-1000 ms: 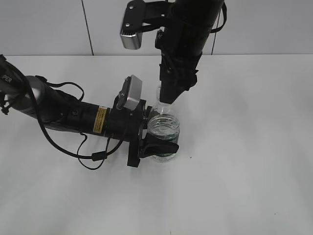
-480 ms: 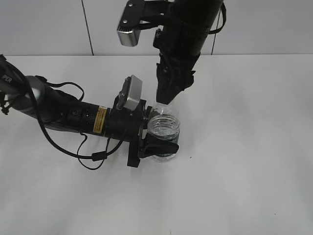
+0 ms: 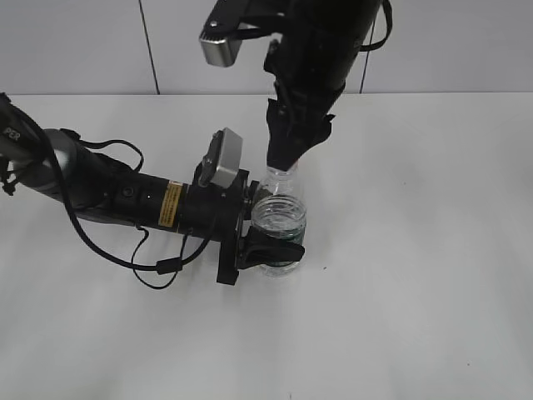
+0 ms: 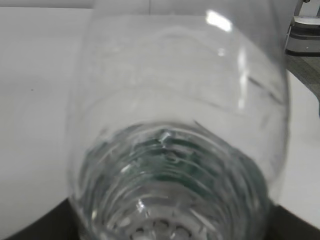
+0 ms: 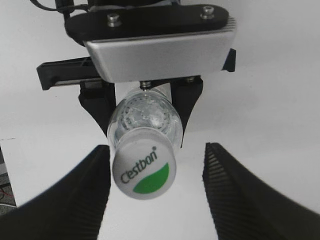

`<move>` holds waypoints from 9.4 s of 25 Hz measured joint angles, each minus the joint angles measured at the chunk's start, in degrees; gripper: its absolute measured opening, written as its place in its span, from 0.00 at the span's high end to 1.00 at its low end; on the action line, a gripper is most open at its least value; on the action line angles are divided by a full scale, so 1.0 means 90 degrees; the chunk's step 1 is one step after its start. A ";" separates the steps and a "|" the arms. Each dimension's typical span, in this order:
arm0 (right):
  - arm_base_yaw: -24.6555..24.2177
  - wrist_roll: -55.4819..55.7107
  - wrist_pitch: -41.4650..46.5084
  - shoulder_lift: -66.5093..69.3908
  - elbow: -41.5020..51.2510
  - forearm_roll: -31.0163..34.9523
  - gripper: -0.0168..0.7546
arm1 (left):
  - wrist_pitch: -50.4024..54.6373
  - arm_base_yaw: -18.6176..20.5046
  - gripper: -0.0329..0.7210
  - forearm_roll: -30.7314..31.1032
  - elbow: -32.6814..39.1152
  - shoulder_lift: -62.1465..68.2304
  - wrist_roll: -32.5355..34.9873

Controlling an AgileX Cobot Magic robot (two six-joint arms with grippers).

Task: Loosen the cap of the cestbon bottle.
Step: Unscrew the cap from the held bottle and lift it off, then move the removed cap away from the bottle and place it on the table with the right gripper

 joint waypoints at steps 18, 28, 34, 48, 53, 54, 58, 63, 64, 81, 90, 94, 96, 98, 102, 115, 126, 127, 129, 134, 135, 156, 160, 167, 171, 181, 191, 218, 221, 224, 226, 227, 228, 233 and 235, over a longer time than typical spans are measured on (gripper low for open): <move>0.0000 0.2750 0.0000 -0.0152 -0.0123 -0.0323 0.39 | 0.0007 -0.0012 0.42 -0.0006 0.0000 0.0000 -0.0055; 0.0000 0.6450 0.0000 -0.0152 -0.0200 -0.0015 0.39 | 0.0019 -0.0012 0.42 -0.0024 0.0000 0.0000 -0.0097; 0.0000 0.7425 0.0000 -0.0152 -0.0200 0.0117 0.39 | 0.0026 -0.0012 0.42 -0.0044 0.0000 0.0000 -0.0163; 0.0000 0.7902 0.0000 -0.0184 0.0327 0.0109 0.39 | 0.0026 -0.0012 0.42 -0.0057 0.0000 0.0000 -0.0210; 0.0000 0.7902 0.0000 -0.0184 0.0333 0.0092 0.39 | 0.0026 -0.0012 0.42 -0.0057 0.0000 0.0000 -0.0210; 0.0000 0.7902 0.0000 -0.0184 0.0333 0.0089 0.39 | 0.0026 -0.0012 0.42 -0.0057 0.0000 0.0000 -0.0210; 0.0000 0.7902 0.0000 -0.0184 0.0333 0.0089 0.39 | 0.0026 -0.0012 0.42 -0.0057 0.0000 0.0000 -0.0213; 0.0000 0.7866 0.0000 -0.0184 0.0333 0.0108 0.39 | 0.0026 -0.0012 0.42 -0.0057 0.0000 0.0000 -0.0213; 0.0000 0.7858 0.0000 -0.0184 0.0333 0.0108 0.39 | 0.0026 -0.0012 0.42 -0.0057 0.0000 0.0000 -0.0213; 0.0000 0.7686 -0.0176 -0.0184 0.0333 0.0019 0.40 | 0.0026 -0.0012 0.42 -0.0057 0.0000 0.0000 -0.0218; 0.0000 0.7680 -0.0176 -0.0184 0.0333 0.0019 0.45 | 0.0026 -0.0012 0.42 -0.0057 0.0000 0.0000 -0.0218; 0.0000 0.7680 -0.0192 -0.0155 0.0333 0.0017 0.45 | 0.0026 -0.0012 0.42 -0.0057 0.0000 0.0000 -0.0218; 0.0000 0.7680 -0.0242 -0.0155 0.0333 0.0017 0.45 | 0.0026 -0.0012 0.42 -0.0057 0.0000 0.0000 -0.0218; 0.0000 0.7637 -0.0284 -0.0155 0.0333 -0.0001 0.45 | 0.0026 -0.0012 0.42 -0.0057 0.0000 0.0000 -0.0218; 0.0000 0.7608 -0.0293 -0.0146 0.0333 -0.0012 0.46 | 0.0026 -0.0012 0.42 -0.0057 0.0000 0.0000 -0.0218; 0.0000 0.7585 -0.0232 -0.0052 0.0333 -0.0006 0.57 | 0.0026 -0.0012 0.42 -0.0057 0.0000 0.0000 -0.0218; 0.0000 0.5997 -0.0153 -0.0052 0.0333 0.0082 0.58 | 0.0032 -0.0018 0.42 -0.0025 0.0000 0.0000 -0.0191; 0.0000 0.5705 -0.0153 -0.0052 0.0333 0.0095 0.58 | 0.0032 -0.0018 0.42 -0.0012 0.0000 0.0000 -0.0185; 0.0000 0.5138 -0.0147 -0.0052 0.0333 0.0110 0.58 | 0.0032 -0.0018 0.42 0.0001 0.0000 0.0000 -0.0164; 0.0000 0.3623 -0.0142 -0.0059 0.0333 0.0117 0.58 | 0.0026 -0.0018 0.42 0.0013 0.0000 0.0000 -0.0157; 0.0000 0.3370 -0.0142 -0.0059 0.0333 0.0117 0.58 | 0.0026 -0.0018 0.42 0.0013 0.0000 0.0000 -0.0157; 0.0000 -0.0851 -0.0096 -0.0059 0.0315 0.0178 0.58 | -0.0044 -0.0013 0.42 0.0086 0.0000 0.0000 -0.0119; 0.0000 -0.1512 -0.0096 -0.0063 0.0315 0.0173 0.59 | -0.0051 -0.0013 0.42 0.0089 0.0000 0.0000 -0.0150; 0.0000 -0.2147 -0.0096 -0.0063 0.0315 0.0173 0.59 | -0.0051 -0.0013 0.42 0.0089 0.0000 0.0000 -0.0157; 0.0000 -0.2384 -0.0091 -0.0065 0.0315 0.0173 0.59 | -0.0057 -0.0013 0.42 0.0089 0.0000 0.0000 -0.0157; 0.0000 -0.2434 -0.0075 -0.0267 0.0314 0.0159 0.59 | -0.0152 -0.0013 0.42 0.0129 0.0000 0.0006 -0.0236; 0.0000 -0.2143 -0.0039 -0.0307 0.0131 0.0213 0.59 | -0.0146 -0.0013 0.43 0.0142 0.0006 0.0006 -0.0236; -0.2572 0.4508 -0.0508 -0.0423 0.0409 -0.0030 0.60 | -0.0146 -0.0013 0.42 0.0059 0.0006 0.0006 -0.0433; -0.2821 0.4597 -0.0868 -0.0423 0.1055 0.0053 0.60 | -0.0146 -0.0013 0.42 0.0030 0.0006 0.0006 -0.0440; -0.3045 0.4848 -0.1289 -0.0423 0.1639 0.0024 0.60 | -0.0146 -0.0013 0.42 0.0012 0.0006 0.0006 -0.0445; -0.3195 0.5066 -0.1644 -0.0423 0.1999 -0.0042 0.60 | -0.0146 -0.0013 0.42 -0.0001 0.0006 0.0006 -0.0445; -0.3243 0.5154 -0.1841 -0.0423 0.2148 -0.0073 0.60 | -0.0146 -0.0013 0.42 -0.0001 0.0006 0.0006 -0.0445; -0.3299 0.5219 -0.2012 -0.0423 0.2332 -0.0092 0.60 | -0.0146 -0.0013 0.42 -0.0008 0.0006 0.0006 -0.0445; -0.3428 0.5353 -0.2957 -0.0427 0.3172 -0.0126 0.60 | -0.0146 -0.0013 0.42 -0.0008 0.0006 0.0006 -0.0445; -0.3434 0.5359 -0.3271 -0.0427 0.3404 -0.0156 0.60 | -0.0146 -0.0013 0.42 -0.0008 0.0006 0.0006 -0.0445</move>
